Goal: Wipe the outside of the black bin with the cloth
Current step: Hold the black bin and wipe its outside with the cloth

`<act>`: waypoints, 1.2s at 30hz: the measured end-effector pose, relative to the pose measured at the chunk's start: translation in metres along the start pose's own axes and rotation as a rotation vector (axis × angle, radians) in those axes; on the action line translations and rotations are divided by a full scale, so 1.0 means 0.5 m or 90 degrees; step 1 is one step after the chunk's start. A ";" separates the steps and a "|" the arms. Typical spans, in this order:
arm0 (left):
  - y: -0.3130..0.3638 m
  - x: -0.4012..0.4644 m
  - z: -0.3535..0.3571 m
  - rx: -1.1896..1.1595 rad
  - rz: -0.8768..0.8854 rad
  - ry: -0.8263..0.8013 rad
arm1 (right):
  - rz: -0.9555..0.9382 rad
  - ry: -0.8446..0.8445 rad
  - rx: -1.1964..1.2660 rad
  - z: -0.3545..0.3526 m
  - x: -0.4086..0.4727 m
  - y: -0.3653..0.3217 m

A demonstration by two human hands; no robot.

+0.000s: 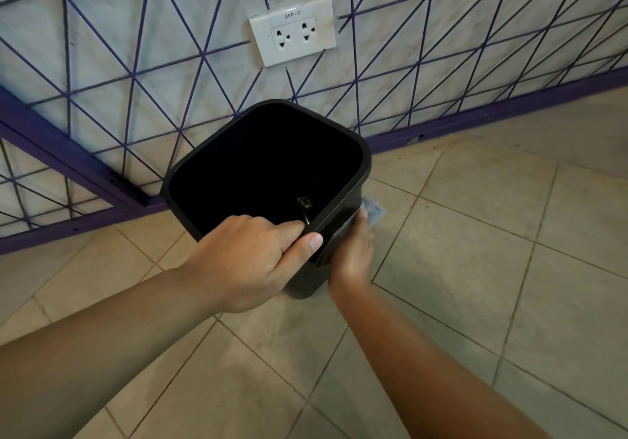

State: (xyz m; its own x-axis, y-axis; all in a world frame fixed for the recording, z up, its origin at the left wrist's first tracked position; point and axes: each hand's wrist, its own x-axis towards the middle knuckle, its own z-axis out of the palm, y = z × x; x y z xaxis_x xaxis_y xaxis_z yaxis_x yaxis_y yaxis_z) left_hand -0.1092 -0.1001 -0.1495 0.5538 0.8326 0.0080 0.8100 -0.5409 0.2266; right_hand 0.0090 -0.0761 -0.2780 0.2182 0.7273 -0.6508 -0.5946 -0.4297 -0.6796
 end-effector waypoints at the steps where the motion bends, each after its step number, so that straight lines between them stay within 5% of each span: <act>1: -0.001 0.001 0.000 -0.001 -0.002 -0.001 | -0.014 0.002 -0.001 0.003 -0.008 0.003; 6: 0.001 0.000 0.000 0.004 0.001 0.000 | 0.038 0.035 0.003 -0.014 0.021 -0.014; 12: -0.003 0.000 0.000 0.023 0.015 -0.001 | -0.070 0.018 -0.010 0.014 -0.022 -0.016; 17: -0.001 0.000 -0.001 -0.003 0.011 -0.003 | 0.035 0.030 0.039 -0.015 0.025 -0.012; 36: -0.006 0.001 0.000 -0.008 0.001 -0.009 | 0.069 0.063 0.070 0.015 0.005 -0.022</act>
State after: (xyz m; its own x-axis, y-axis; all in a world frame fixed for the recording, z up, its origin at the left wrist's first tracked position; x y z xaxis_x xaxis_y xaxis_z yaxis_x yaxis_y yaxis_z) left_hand -0.1113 -0.0983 -0.1499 0.5579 0.8299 -0.0059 0.8068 -0.5406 0.2385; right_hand 0.0103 -0.0656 -0.2696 0.2199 0.6214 -0.7520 -0.6985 -0.4378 -0.5661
